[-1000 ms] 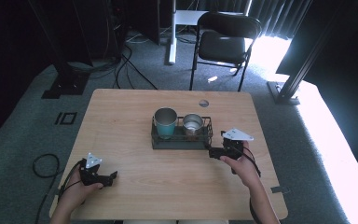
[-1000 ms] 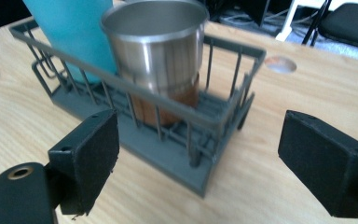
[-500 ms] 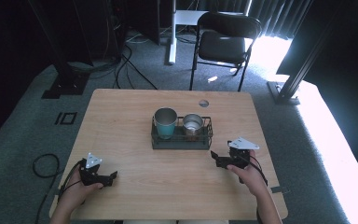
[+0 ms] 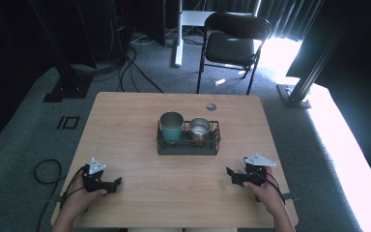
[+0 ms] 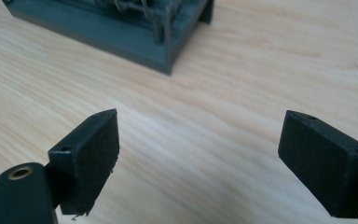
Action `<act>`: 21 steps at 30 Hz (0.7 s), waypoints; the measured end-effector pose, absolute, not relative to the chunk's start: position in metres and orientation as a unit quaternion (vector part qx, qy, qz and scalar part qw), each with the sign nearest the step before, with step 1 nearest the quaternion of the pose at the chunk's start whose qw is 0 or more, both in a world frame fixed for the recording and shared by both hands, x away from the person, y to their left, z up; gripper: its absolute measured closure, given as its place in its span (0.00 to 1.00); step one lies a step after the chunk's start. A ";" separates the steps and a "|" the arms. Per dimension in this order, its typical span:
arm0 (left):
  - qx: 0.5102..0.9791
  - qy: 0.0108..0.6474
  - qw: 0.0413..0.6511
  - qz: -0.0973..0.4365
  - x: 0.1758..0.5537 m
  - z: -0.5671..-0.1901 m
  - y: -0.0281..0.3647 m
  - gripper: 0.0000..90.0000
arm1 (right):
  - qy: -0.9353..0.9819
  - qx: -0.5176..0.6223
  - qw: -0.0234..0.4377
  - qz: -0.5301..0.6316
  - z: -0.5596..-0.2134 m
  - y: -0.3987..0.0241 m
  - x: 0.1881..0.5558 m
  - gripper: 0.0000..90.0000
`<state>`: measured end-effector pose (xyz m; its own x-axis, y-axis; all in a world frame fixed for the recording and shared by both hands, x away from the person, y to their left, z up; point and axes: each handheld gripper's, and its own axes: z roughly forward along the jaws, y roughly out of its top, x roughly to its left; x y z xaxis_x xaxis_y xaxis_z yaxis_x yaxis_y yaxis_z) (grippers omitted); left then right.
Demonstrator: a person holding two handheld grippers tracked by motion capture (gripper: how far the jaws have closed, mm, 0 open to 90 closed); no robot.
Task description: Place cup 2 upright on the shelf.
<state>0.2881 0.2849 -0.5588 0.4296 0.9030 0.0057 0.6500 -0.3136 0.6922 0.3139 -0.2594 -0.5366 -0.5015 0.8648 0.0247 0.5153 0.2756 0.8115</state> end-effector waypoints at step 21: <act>0.785 0.495 0.314 0.201 0.288 -0.559 0.285 0.03 | 0.768 0.498 0.208 0.345 -0.555 -0.293 0.294 0.13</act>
<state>0.2881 0.2849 -0.5588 0.4298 0.9029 0.0060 0.6501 -0.3141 0.6919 0.2938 -0.2929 -0.5548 -0.4179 0.9082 0.0244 0.6218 0.2663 0.7365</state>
